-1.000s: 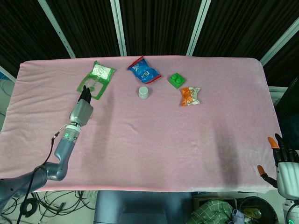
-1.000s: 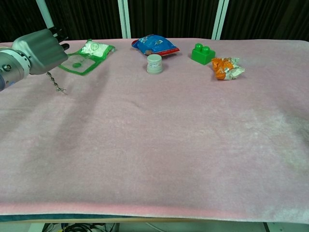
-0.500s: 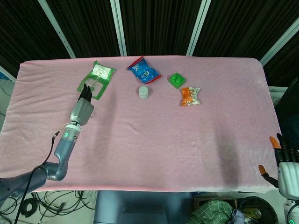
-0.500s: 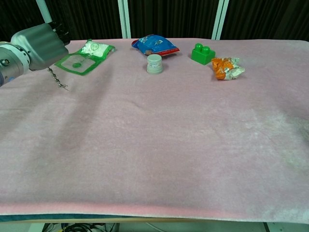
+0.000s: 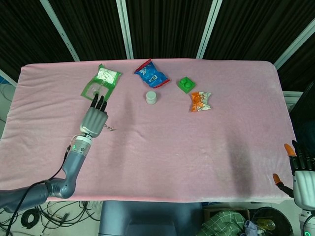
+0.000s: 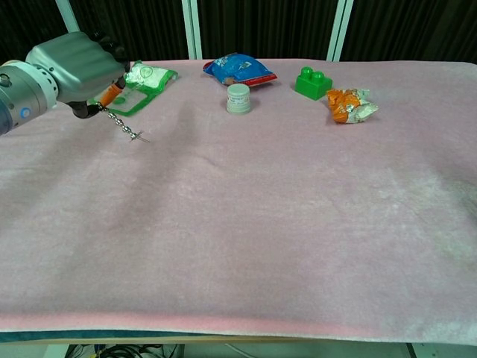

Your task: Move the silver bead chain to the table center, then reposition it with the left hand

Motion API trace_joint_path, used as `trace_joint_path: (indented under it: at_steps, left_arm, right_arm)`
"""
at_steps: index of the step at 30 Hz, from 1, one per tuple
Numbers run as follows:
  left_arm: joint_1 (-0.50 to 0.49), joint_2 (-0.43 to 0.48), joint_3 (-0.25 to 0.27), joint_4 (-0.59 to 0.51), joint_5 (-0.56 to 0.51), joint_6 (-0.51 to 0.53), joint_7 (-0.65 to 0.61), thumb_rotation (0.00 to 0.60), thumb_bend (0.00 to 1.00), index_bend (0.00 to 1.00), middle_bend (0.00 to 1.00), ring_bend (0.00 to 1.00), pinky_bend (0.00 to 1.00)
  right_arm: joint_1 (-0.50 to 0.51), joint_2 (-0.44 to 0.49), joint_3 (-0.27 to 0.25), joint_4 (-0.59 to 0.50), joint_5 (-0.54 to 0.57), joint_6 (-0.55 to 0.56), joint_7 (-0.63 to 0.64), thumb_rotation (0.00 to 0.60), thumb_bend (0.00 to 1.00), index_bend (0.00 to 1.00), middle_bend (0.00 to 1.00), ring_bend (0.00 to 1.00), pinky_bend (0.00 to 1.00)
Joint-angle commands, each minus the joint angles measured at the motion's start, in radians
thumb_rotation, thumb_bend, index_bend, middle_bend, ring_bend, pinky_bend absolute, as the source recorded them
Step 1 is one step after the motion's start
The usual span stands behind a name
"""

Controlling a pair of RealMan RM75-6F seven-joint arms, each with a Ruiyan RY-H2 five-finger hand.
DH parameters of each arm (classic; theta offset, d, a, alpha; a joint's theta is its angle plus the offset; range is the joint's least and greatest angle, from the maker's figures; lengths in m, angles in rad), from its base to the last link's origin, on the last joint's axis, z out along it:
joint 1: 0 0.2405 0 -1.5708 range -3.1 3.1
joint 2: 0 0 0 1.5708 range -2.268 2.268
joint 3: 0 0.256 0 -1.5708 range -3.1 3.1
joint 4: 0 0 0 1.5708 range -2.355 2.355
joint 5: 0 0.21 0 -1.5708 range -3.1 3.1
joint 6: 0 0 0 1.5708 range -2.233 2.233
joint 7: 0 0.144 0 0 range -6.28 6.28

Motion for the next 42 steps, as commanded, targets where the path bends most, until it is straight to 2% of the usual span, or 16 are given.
trace_joint_path:
  at_steps: [1,10,16,24,37,42]
  left_arm:
    - [0.025,0.005,-0.025,-0.073,-0.053,0.037,-0.032,0.6,0.41,0.65,0.15,0.0,0.0]
    - [0.067,-0.031,-0.046,-0.205,-0.145,0.138,-0.084,0.6,0.41,0.66,0.15,0.0,0.0]
    - [0.091,-0.086,-0.053,-0.217,-0.175,0.187,-0.141,0.6,0.41,0.65,0.15,0.0,0.0]
    - [0.073,-0.178,-0.093,-0.135,-0.223,0.129,-0.253,0.6,0.41,0.65,0.14,0.0,0.0]
    - [-0.027,-0.317,-0.157,-0.017,-0.255,0.136,-0.218,0.6,0.41,0.65,0.14,0.0,0.0]
    - [-0.042,-0.352,-0.161,0.017,-0.272,0.141,-0.206,0.6,0.41,0.64,0.14,0.0,0.0]
  right_arm:
    - [0.0,0.0,0.0,0.0,0.0,0.0,-0.001,0.6,0.16,0.08,0.0,0.01,0.18]
    - [0.0,0.001,0.001,0.001,0.002,-0.001,0.001,0.6,0.16,0.08,0.0,0.01,0.18]
    - [0.0,0.002,-0.001,0.0,0.002,-0.005,0.001,0.6,0.16,0.08,0.0,0.01,0.18]
    - [0.001,0.001,-0.001,0.002,0.005,-0.009,-0.001,0.6,0.16,0.08,0.0,0.01,0.18]
    - [0.004,-0.006,-0.001,0.008,0.01,-0.016,-0.009,0.6,0.16,0.08,0.0,0.01,0.18]
    - [0.001,-0.004,0.0,0.008,0.01,-0.011,-0.003,0.6,0.16,0.08,0.0,0.01,0.18]
